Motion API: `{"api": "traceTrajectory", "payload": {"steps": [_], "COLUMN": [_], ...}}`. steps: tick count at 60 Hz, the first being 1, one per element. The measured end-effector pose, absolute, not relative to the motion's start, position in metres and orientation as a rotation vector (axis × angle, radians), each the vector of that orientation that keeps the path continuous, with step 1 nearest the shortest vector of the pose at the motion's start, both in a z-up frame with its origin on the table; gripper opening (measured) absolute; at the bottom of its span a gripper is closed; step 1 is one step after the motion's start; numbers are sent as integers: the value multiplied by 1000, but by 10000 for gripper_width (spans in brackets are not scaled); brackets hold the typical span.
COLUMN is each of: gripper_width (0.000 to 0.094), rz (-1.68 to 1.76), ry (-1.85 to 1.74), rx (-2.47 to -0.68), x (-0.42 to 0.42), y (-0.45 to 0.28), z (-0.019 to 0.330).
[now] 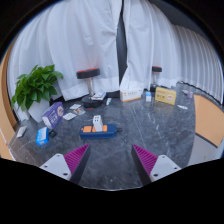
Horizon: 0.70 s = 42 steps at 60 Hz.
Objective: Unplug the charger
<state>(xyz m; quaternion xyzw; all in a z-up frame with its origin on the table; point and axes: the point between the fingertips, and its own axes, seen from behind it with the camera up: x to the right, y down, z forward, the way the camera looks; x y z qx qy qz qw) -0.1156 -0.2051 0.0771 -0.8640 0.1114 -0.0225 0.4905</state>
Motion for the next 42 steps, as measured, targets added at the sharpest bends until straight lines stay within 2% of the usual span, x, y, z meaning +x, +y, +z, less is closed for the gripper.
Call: {"api": "traceTrajectory", "payload": {"steps": [11,16,18,22,26,28,30,39,42], "gripper_width": [841,775,727,573,331,253,204,96,91], "rz": [-66,-73,-65,-89,-117,-133,-143,-121,-95], "ry": [191,165,149,163,166,161,153,133,123], "rx": [-2062,-2067,-2066,-2072,-2088,-2091,-2076,-2119,-2088], "x": [-139,-143,-140,-142,-137,-133,-133,-135,-135], "y": [-84,-46,-33,-18,-10,-9,-7,-5,-4], "z": [56,43,36,27,16,13,15,13,35]}}
